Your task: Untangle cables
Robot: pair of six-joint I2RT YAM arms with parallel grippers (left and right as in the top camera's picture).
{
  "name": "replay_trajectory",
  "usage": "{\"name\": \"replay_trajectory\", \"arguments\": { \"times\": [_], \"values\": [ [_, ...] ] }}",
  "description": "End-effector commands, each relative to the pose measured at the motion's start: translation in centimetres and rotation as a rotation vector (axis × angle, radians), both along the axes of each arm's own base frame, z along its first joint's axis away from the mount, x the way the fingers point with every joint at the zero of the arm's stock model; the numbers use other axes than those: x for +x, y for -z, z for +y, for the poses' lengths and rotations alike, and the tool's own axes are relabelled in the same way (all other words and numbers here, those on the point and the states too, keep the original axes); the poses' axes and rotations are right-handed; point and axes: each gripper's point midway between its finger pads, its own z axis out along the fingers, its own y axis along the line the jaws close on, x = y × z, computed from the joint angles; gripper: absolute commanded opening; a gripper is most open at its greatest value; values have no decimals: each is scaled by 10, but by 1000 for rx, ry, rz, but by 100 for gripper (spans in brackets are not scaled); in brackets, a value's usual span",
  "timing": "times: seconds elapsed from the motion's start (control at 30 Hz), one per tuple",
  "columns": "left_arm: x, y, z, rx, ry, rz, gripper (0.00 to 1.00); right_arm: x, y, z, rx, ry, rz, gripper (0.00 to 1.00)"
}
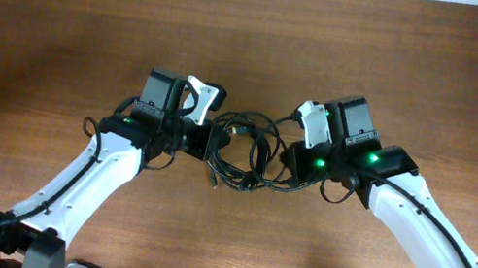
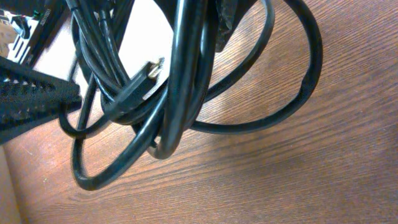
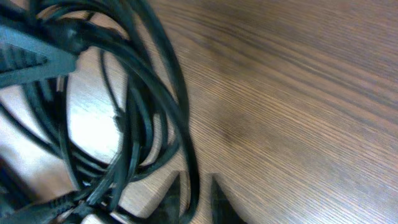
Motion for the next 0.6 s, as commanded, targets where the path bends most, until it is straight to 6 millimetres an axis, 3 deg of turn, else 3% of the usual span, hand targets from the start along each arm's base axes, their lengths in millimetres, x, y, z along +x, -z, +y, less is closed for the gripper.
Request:
{"name": "replay_trajectory", "arguments": {
  "times": [0.0, 0.07, 0.13, 0.17, 0.23, 0.3, 0.33, 0.37, 0.4, 0.5, 0.57],
  "values": [
    [0, -8, 0, -13, 7, -25, 0, 9, 16, -40, -187, 238, 28, 4],
    [0, -8, 0, -13, 7, -25, 0, 6, 24, -89, -366, 525, 57, 4],
    [0, -8, 0, -12, 6, -25, 0, -1, 25, -116, -461, 686, 68, 5],
    [0, -8, 0, -10, 5, -26, 0, -7, 25, -129, -515, 756, 72, 15],
    [0, -8, 0, -11, 5, -25, 0, -10, 24, -133, -535, 765, 75, 20],
    [0, -8, 0, -11, 5, -26, 0, -11, 25, -133, -535, 764, 79, 32],
    [0, -8, 0, -11, 6, -26, 0, -7, 25, -127, -503, 758, 78, 50],
    [0, -8, 0, -12, 6, -26, 0, -3, 26, -111, -436, 685, 89, 75],
    [0, -9, 0, -12, 6, -27, 0, -1, 27, -95, -390, 571, 88, 77],
    [1, -9, 0, -12, 5, -30, 0, -8, 11, -13, -69, 59, 65, 78],
    [6, -4, 7, 42, -28, -43, 0, -9, 2, 4, 23, -6, 53, 78]
  ]
}}
